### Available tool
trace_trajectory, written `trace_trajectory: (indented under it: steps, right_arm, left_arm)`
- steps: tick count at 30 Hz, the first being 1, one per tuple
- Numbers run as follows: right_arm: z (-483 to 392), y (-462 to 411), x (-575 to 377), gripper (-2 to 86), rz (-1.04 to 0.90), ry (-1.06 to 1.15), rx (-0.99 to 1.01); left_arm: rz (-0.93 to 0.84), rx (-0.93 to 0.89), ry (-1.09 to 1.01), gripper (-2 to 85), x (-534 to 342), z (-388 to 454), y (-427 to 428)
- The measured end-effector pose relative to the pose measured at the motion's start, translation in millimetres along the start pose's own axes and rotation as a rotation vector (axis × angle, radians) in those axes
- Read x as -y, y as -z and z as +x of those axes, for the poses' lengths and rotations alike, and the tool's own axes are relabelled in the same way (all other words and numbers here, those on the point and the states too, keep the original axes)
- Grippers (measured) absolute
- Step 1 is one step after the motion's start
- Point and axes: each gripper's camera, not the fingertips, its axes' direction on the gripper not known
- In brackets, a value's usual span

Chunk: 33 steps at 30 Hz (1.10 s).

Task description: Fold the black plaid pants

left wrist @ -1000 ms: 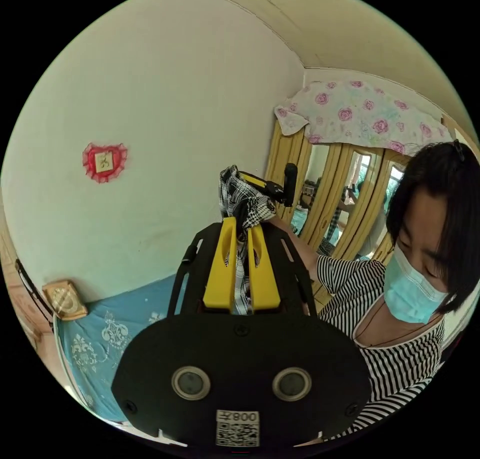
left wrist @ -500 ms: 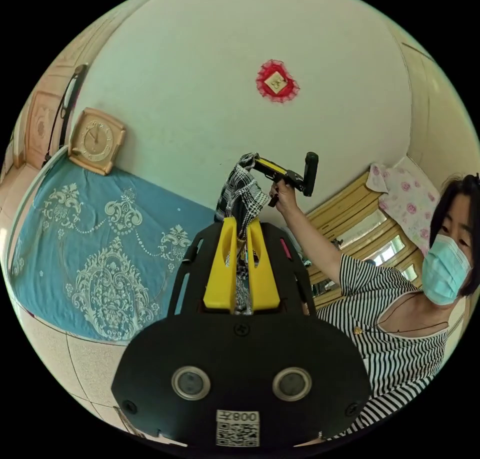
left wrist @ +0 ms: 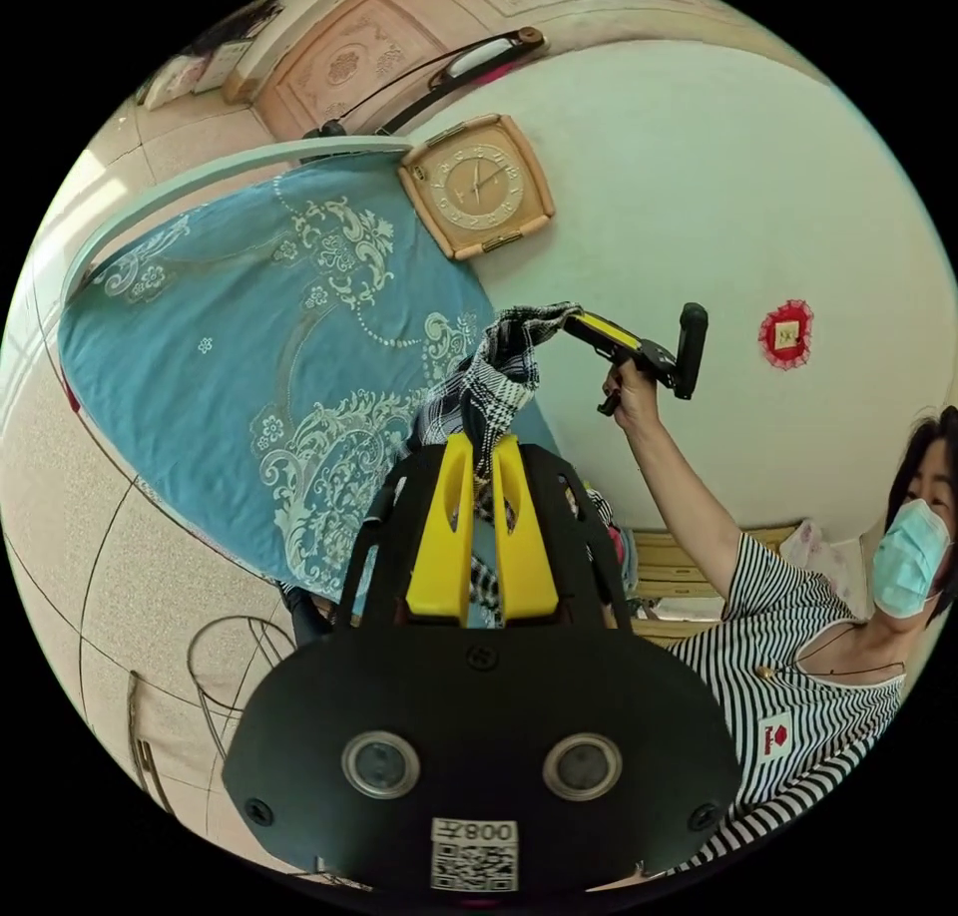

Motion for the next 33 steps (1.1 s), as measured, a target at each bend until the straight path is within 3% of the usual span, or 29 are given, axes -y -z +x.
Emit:
trace_trajectory:
  steps: [10,14,17,22,27,33]
  right_arm:
    - [52.4,-23.9,163.3,3.9,0.021,0.073,0.025]
    - [83.2,-73.2,215.6,4.9,-0.101,0.042,0.088]
    - [115.6,-118.7,226.5,5.6,-0.232,-0.042,0.186]
    - [185.1,-134.4,199.9,5.1,-0.162,-0.291,0.315]
    - [240.7,-119.0,114.2,5.2,-0.037,-0.539,0.48]
    - [197.2,-130.1,-27.2,5.1,-0.105,-0.919,0.712]
  left_arm:
    - [0.074,0.108,0.115,3.4,142.2,-116.9,-50.5]
    - [0.078,0.171,0.209,3.6,194.7,-181.0,-88.1]
    - [0.09,0.112,0.365,3.9,216.4,-234.4,-118.3]
    - [0.157,0.109,0.402,4.4,244.7,-271.8,-143.7]
    - [0.263,0.151,0.431,5.3,273.4,-297.2,-139.8]
    - [0.197,0.161,0.497,6.4,300.5,-331.8,-162.7]
